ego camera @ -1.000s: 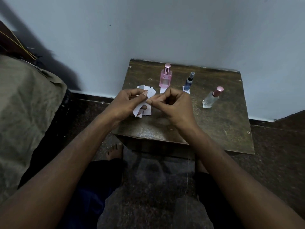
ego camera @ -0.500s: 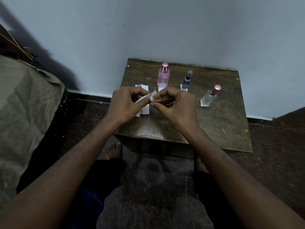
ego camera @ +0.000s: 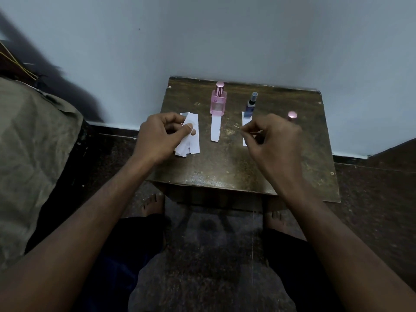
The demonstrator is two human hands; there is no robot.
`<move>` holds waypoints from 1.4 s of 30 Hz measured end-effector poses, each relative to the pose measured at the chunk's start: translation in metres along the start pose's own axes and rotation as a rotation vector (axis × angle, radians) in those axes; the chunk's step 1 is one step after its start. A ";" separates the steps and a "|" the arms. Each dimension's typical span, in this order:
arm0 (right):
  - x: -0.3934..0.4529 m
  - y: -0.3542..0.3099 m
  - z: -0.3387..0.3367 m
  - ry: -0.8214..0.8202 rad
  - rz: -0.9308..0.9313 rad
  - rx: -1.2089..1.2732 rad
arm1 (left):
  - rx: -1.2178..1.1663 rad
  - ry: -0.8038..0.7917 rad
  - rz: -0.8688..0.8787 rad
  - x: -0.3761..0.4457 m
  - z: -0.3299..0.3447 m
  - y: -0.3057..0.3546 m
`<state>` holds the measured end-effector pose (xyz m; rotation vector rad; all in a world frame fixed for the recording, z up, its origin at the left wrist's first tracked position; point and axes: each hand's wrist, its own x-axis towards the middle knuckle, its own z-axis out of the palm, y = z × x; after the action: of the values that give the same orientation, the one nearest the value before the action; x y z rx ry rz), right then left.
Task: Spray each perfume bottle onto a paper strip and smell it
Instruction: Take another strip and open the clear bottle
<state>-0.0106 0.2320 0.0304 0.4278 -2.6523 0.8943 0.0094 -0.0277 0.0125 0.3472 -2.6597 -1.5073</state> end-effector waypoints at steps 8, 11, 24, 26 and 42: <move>-0.020 0.016 -0.010 -0.053 0.146 -0.485 | 0.011 -0.021 -0.012 -0.003 0.014 0.000; -0.019 0.029 -0.013 -0.187 0.208 -0.554 | 0.021 -0.017 0.003 -0.001 0.014 0.006; -0.023 0.040 -0.012 -0.311 0.119 -0.542 | -0.016 -0.047 0.004 -0.004 0.024 0.010; -0.025 0.041 -0.015 -0.311 0.107 -0.529 | -0.014 -0.051 0.000 -0.004 0.026 0.011; -0.015 -0.019 0.031 -0.299 0.391 0.463 | -0.465 -0.182 -0.272 -0.007 0.046 0.017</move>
<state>0.0039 0.2011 0.0112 0.1471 -2.8343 1.7015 0.0061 0.0214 0.0038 0.5749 -2.3447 -2.2716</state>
